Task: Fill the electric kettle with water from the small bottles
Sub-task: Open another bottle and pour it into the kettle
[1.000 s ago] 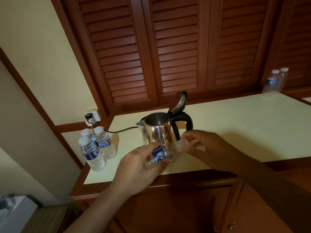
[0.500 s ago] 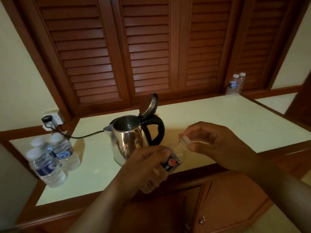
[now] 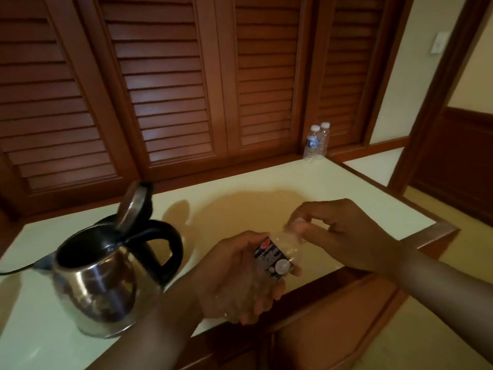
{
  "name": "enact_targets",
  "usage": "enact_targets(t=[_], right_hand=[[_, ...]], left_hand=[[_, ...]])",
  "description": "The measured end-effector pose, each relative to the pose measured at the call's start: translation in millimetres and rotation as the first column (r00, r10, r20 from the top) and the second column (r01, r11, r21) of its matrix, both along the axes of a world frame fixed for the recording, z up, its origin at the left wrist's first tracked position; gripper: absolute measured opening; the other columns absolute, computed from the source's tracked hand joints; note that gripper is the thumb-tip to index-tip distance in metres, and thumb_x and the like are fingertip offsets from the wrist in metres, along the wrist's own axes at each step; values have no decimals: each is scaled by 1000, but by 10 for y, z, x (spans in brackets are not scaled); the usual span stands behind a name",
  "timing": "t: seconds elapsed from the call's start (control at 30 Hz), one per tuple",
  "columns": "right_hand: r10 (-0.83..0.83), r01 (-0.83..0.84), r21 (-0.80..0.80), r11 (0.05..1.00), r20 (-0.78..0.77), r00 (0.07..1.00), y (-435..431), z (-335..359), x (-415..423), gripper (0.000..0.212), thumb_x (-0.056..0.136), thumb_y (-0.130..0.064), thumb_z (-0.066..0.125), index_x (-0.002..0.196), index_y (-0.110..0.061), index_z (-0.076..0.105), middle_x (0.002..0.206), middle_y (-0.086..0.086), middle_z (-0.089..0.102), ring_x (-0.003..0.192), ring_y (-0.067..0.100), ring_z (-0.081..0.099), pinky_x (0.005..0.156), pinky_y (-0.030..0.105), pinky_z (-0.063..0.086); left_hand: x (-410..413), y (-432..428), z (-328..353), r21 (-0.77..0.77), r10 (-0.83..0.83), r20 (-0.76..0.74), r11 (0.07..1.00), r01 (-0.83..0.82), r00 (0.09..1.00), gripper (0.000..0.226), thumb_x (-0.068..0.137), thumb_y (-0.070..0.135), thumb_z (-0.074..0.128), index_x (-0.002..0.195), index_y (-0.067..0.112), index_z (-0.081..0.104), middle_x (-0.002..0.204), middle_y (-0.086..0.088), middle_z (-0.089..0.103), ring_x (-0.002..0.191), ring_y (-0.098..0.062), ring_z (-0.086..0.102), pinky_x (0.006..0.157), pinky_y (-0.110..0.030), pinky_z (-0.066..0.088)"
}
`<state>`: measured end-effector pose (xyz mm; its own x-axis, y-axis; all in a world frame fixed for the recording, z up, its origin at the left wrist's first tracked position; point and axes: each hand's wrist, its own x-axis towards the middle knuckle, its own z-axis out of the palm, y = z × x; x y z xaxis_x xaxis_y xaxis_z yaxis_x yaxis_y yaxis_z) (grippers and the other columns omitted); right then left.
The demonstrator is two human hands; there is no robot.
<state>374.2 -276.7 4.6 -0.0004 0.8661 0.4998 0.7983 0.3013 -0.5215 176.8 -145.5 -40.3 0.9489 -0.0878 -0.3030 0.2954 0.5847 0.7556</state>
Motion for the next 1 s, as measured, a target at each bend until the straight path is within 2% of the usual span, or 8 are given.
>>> enact_targets(t=[0.17,0.27,0.33,0.4,0.47,0.63,0.8,1.0], right_hand=[[-270,240,-195,951,-146,952,312,34,829,63,103,-44,45,62,0,62,62,13,63,59,22,59,66,31,45],[-436,353,-387,852,-148,888,538,152,1460,56,102,-43,47,81,4,69,81,22,69,79,32,66,75,38,48],[-482,394,-448,802,-98,871,690,210,1838,51,102,-44,44,90,0,67,91,20,69,87,34,66,80,42,51],[-493,423,-431,797,-58,868,847,242,2175,47,102,-48,45,85,-9,65,86,17,70,77,27,66,72,40,51],[-526,444,-382,810,-143,838,994,235,2481,56,98,-56,49,76,-9,69,67,6,68,60,16,61,62,31,45],[-464,423,-226,878,-182,867,1331,27,3182,60,94,-63,51,73,-11,71,62,4,67,59,20,64,66,39,52],[-406,338,-241,910,-351,843,1591,-221,3683,46,90,-60,60,79,-17,75,63,3,69,59,21,68,60,37,57],[-451,328,-319,890,-501,739,1707,-862,4175,39,99,-54,48,99,-25,73,91,-8,74,91,14,68,84,35,53]], left_hand=[[997,97,178,425,210,51,880,-211,976,49,100,55,63,105,8,75,84,-17,70,66,-28,59,59,-33,45],[1609,129,275,879,336,319,245,-409,886,36,106,48,56,99,19,75,80,-4,74,64,-17,66,61,-39,54],[2003,198,240,883,275,467,-186,-430,840,34,104,55,52,102,27,70,81,8,72,71,-10,66,67,-35,55],[2365,313,191,826,271,527,-387,-410,805,39,98,66,50,110,33,67,87,12,72,77,-11,65,67,-30,53],[2695,439,163,843,344,517,-363,-396,784,42,93,69,56,120,39,65,96,12,72,83,-10,66,72,-31,54],[3356,744,21,918,418,332,64,-392,846,38,94,41,76,129,44,65,110,15,75,99,-1,68,92,-28,54],[3868,1187,-204,936,450,243,123,-329,859,43,91,35,80,130,43,66,121,16,74,112,-1,67,96,-24,51],[4479,1574,-504,911,514,296,100,-400,805,48,93,29,77,137,41,60,127,20,71,121,-2,63,105,-34,49]])
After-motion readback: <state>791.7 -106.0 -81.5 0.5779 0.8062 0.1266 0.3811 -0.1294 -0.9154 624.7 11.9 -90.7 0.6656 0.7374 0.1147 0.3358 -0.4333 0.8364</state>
